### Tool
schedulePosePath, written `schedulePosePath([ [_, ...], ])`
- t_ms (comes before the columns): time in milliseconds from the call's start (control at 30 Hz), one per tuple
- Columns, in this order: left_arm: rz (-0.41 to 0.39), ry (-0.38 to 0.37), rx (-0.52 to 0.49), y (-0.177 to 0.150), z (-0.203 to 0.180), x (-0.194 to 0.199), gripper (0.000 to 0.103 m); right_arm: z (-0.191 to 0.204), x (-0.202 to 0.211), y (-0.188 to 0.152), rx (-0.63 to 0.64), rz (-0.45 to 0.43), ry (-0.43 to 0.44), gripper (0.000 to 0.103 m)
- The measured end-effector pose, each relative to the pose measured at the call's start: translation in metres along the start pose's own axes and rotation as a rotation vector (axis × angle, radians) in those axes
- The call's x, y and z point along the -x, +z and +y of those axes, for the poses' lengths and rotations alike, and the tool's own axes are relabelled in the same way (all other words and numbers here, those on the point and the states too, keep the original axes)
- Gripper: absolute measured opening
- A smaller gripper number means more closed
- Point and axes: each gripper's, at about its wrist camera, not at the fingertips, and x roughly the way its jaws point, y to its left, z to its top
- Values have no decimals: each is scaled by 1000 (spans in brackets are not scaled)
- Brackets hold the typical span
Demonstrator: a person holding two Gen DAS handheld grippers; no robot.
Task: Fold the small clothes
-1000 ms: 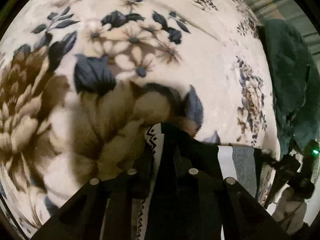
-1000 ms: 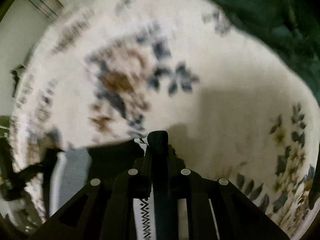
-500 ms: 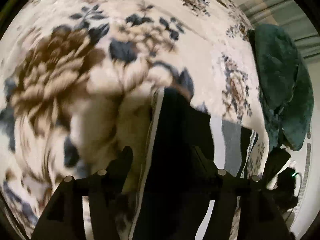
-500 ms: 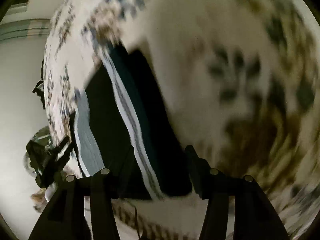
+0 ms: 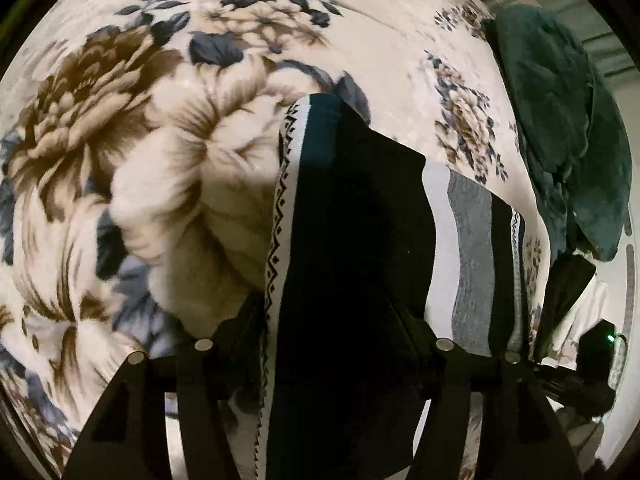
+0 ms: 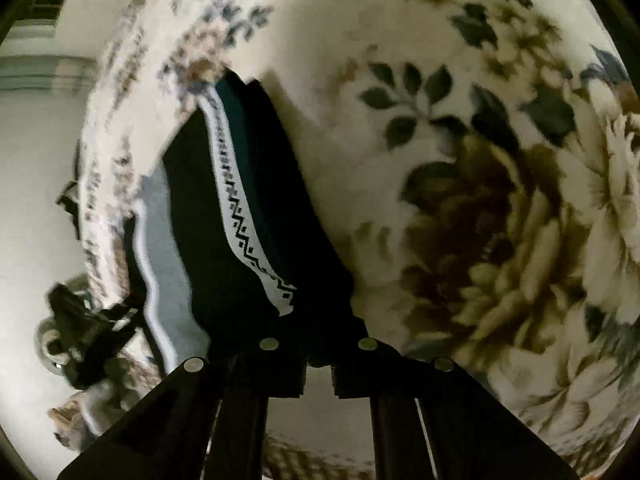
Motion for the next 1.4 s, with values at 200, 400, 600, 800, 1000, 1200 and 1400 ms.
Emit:
schedulePosePath([
  [200,1,-44,2,-2,6,12,59,-1,-34,24,39,134,-23,40],
  [400,52,-199,37,-6,24,-6,69,-10,-23,52,48,61,268,78],
  [600,97,-429,181,-3,42,-49,81,4,-87,77,97,204,496,83],
  [800,77,-453,134,6,29,-52,81,33,-106,62,158,253,573,83],
  [1000,45,-424,71,13,23,-32,36,61,-115,46,128,175,524,31],
  [1200,32,-443,-21,43,11,-4,34,101,-84,24,127,63,481,25],
  [1400,40,-454,-131,105,10,36,35,155,-37,38,114,-49,480,25],
])
